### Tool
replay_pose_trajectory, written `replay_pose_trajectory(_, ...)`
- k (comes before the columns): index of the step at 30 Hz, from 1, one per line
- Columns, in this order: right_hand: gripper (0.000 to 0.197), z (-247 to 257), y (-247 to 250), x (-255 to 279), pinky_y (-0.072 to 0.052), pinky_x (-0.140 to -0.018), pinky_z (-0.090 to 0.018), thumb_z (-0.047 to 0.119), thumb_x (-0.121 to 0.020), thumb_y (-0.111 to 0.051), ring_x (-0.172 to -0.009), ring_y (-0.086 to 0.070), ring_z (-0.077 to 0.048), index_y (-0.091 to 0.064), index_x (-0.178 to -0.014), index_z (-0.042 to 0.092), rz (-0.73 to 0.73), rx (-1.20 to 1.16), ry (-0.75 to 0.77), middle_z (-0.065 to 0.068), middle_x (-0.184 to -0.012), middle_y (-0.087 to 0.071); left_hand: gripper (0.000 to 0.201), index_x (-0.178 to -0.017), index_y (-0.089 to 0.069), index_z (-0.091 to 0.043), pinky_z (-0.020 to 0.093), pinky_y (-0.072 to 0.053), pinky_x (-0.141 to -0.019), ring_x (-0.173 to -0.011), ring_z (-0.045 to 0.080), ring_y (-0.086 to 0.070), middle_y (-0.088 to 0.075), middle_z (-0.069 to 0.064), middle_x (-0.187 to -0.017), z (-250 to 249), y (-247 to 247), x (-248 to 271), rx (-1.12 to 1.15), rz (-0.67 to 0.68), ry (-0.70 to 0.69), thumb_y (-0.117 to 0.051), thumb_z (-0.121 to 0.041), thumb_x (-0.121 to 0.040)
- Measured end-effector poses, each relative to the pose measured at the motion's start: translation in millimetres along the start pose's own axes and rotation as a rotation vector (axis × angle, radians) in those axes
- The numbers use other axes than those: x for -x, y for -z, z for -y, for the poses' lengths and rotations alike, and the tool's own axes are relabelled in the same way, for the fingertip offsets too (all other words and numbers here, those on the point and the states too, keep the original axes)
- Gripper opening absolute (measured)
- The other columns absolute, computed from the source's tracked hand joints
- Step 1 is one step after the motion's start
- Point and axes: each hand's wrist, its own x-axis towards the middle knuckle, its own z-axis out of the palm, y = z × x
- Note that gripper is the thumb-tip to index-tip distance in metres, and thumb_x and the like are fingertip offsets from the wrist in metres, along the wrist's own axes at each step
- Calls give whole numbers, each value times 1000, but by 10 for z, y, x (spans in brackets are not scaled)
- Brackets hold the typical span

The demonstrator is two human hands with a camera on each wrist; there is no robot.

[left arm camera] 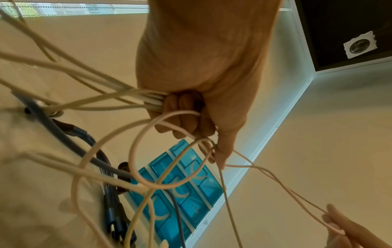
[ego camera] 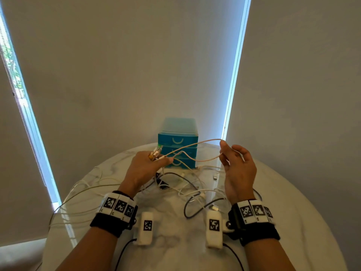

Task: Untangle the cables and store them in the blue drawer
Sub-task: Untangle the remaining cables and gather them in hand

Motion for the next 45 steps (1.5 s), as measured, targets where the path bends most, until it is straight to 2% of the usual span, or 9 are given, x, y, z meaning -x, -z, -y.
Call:
replay_pose_trajectory(7,15,-55,-10,14,-62,-70,-20,10,-92,-83,-79,-72,-9,-70,-100,14,124,-172,-292,-3,-92,-75,16,-95,-85,-35,28,-55,-80,-85,5,-76,-82,-15,-90,-115,6,72,93,27,-39,-89,-47,-85)
replay_pose_trajectory(13,14,-88,-76,94,-64,-78,-22,9,-94,-80,-89,-75,-10,-74,-106,6,140,-196,-368,-5,-100,-76,36,-117,-81,-45,26,-54,-94,-101,-6,-74,-80,-25,-110,-221,10,129,78,197,-156,-89,-51,-82)
replay_pose_trajectory(18,17,-59,-174,179,-64,-75,-21,6,-96,-76,-84,-75,-10,-71,-111,1,261,-299,-436,-10,-101,-78,40,-124,-78,-44,13,-50,-74,-83,-12,-69,-78,-28,-95,-180,-50,118,-34,164,-211,-84,-58,-86)
replay_pose_trajectory(21,42,-91,-187,168,-64,-76,-21,10,-97,-77,-90,-73,-13,-66,-134,-5,331,-279,-443,-19,-130,-73,40,-130,-74,-47,9,-48,-70,-73,-9,-67,-80,-17,-91,-221,-45,144,74,92,-253,-81,-54,-90)
replay_pose_trajectory(28,30,-146,-220,196,-64,-90,-26,14,-106,-61,-117,-75,-27,-64,-128,-5,399,-246,-339,-24,-131,-73,27,-89,-86,-29,48,-57,-75,-78,28,-73,-80,4,-81,-227,-27,133,217,-107,-237,-83,-56,-88)
replay_pose_trajectory(32,29,-309,-227,299,-63,-91,-30,3,-98,-71,-119,-74,-30,-70,-127,0,525,177,-423,-21,-129,-74,32,-90,-86,-21,29,-39,-61,-52,5,-44,-54,-13,-53,-228,1,111,287,-130,-171,-83,-54,-88)
replay_pose_trajectory(37,16,-432,-316,483,-63,-95,-32,18,-96,-80,-106,-78,-20,-82,-112,18,668,622,-220,1,-110,-82,20,-100,-87,-23,9,-43,-58,-55,-6,-57,-72,-15,-64,-297,5,162,293,-70,-212,-81,-41,-94)
replay_pose_trajectory(41,17,-334,-263,359,-65,-92,-33,16,-100,-75,-107,-79,-22,-79,-116,13,413,386,-73,-7,-111,-81,37,-116,-82,-37,24,-59,-82,-89,-2,-76,-83,-15,-100,-192,56,92,98,165,-196,-87,-55,-84)
replay_pose_trajectory(45,24,-181,-248,240,-66,-86,-33,14,-100,-74,-99,-79,-27,-75,-120,1,293,119,-131,-15,-108,-80,21,-88,-85,-34,32,-52,-70,-70,6,-71,-79,-13,-77,-38,19,-3,-135,134,-115,-92,-52,-78)
